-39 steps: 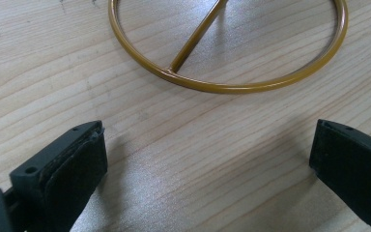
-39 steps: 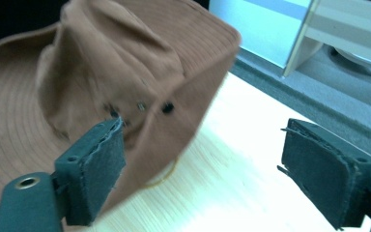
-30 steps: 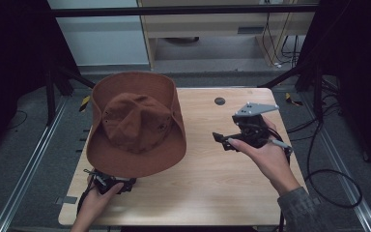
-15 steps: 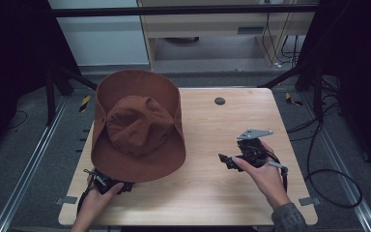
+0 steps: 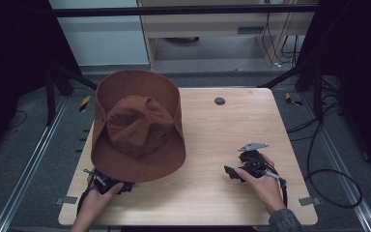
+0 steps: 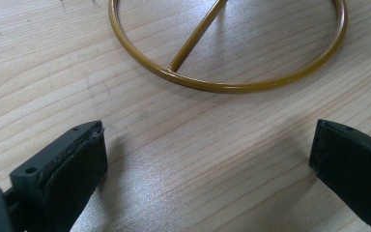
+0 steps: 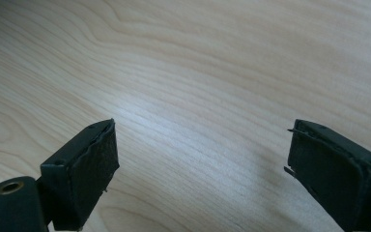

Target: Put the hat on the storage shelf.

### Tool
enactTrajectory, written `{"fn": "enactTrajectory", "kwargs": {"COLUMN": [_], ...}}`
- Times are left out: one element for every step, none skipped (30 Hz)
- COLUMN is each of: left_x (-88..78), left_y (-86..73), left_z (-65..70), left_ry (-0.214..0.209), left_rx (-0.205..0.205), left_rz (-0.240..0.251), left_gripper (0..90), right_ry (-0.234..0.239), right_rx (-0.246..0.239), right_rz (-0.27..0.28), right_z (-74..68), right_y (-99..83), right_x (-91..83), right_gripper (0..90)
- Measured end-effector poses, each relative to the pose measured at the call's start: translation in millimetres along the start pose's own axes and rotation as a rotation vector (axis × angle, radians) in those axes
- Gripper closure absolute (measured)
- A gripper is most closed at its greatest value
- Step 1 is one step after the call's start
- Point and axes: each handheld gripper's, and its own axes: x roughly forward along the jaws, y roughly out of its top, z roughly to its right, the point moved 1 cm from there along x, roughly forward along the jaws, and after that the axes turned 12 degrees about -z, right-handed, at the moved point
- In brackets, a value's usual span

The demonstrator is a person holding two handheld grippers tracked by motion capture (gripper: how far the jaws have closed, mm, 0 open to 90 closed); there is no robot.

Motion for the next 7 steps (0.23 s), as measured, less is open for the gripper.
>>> {"fn": "enactTrajectory", "kwargs": {"left_x": [0.0, 0.0, 0.0, 0.0, 0.0, 0.0, 0.0], "left_y": [0.0, 0.0, 0.0, 0.0, 0.0, 0.0, 0.0], "left_z": [0.0, 0.0, 0.0, 0.1, 0.0, 0.1, 0.0], "left_ry": [0.000, 0.000, 0.000, 0.000, 0.000, 0.000, 0.000], "left_rx": [0.000, 0.000, 0.000, -0.001, 0.000, -0.001, 0.000], "left_rz": [0.000, 0.000, 0.000, 0.000, 0.000, 0.000, 0.000], "left_gripper": [0.0, 0.0, 0.0, 0.0, 0.0, 0.0, 0.0], "right_ry": [-0.008, -0.027, -0.031, -0.037, -0.037, -0.042, -0.058], "right_rx": [0.003, 0.000, 0.003, -0.003, -0.003, -0.006, -0.004], "right_rz": [-0.003, -0.014, -0.019, -0.022, -0.022, -0.026, -0.030], "right_z": [-0.2, -1.3, -2.3, -2.6, -2.6, -3.0, -4.2], "right_y": [-1.5, -2.9, -3.4, -4.3, -4.3, -5.4, -6.7], "right_x": [2.6, 7.1, 8.6, 10.8, 10.8, 13.3, 16.2], "right_gripper": [10.9, 10.4, 10.1, 10.1, 10.1, 10.0, 8.5]}}
